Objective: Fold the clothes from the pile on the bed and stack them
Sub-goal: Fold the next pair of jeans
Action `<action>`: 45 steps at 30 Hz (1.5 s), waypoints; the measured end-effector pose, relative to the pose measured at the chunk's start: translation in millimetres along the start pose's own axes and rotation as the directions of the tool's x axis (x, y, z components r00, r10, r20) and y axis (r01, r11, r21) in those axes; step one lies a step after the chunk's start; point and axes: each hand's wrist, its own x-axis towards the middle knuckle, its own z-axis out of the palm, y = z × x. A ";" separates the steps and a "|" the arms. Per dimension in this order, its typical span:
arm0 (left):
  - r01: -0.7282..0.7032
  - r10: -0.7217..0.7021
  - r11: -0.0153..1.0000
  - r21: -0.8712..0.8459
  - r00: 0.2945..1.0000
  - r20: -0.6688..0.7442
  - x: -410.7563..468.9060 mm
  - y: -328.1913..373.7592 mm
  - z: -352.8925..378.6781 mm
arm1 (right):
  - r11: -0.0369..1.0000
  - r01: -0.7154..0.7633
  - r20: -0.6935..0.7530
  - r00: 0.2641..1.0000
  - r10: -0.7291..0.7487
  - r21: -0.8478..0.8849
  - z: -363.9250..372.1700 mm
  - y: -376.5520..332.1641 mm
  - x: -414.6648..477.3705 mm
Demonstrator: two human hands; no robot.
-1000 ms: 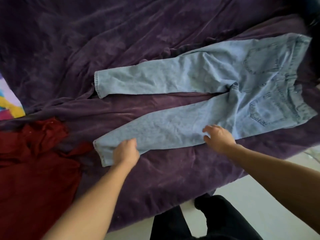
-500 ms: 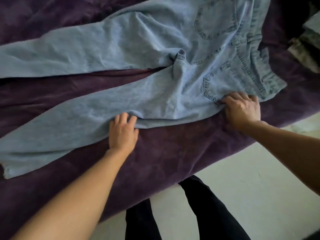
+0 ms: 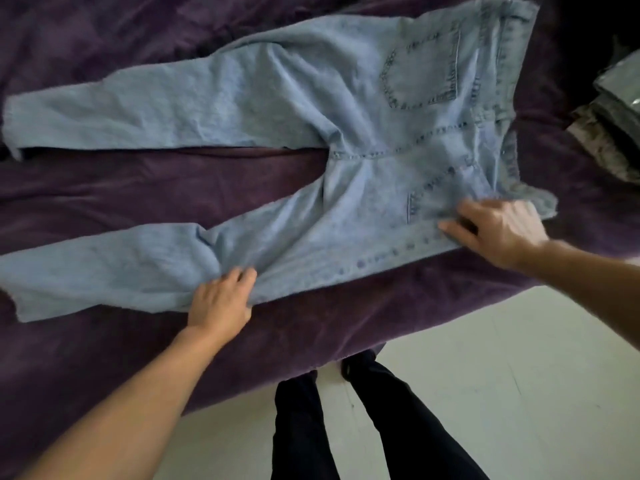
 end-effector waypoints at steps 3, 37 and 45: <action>0.022 -0.050 0.992 0.123 0.972 0.229 -27.8 6.5 13.9 | 0.999 0.039 0.210 0.977 -0.033 -0.024 22.5 -3.2 -63.1; 0.125 -0.228 0.931 -0.342 0.932 -0.282 204.2 50.7 -115.0 | 0.828 -0.532 0.061 0.846 0.530 0.179 -30.8 80.9 114.1; 0.049 -0.146 0.960 -0.276 0.927 -0.345 323.3 3.5 -139.1 | 0.908 -0.419 -0.014 0.908 0.419 -0.010 -27.3 109.9 238.7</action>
